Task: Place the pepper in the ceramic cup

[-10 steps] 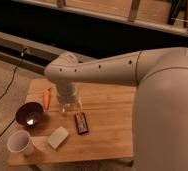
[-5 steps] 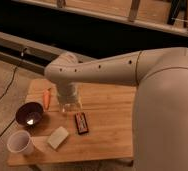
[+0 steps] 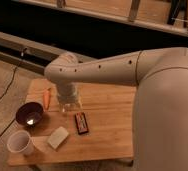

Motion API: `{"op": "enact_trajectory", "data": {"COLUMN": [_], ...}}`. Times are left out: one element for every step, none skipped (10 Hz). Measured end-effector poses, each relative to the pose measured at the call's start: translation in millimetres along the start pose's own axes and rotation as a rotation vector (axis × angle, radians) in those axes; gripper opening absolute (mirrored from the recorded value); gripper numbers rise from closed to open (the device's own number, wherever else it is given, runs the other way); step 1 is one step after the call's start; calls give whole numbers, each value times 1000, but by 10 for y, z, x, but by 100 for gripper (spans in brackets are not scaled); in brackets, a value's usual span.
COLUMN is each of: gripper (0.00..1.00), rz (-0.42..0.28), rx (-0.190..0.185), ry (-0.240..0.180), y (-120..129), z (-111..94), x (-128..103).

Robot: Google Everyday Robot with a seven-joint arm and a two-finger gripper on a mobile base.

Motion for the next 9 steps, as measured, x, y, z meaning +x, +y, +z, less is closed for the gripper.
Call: {"op": "enact_trajectory", "data": {"gripper": [65,65,65,65,65,65,65,65,65], "rz": [-4,-26,-40,-73,-90,-109,-131,-151,-169], "rx": [5,22,33,51,58,69,76,80,86], "ry": [-5,-22,-33,-54,-67,-85,-104,-119,-127], "y": [2,58,97,213,292,390,533,685,816], "z": [-23,-80,-120,-205,-258,-331,-418,-493,-539], "x": [-9,-46,-75,-144,-190,-265,-365,-460,-544]}}
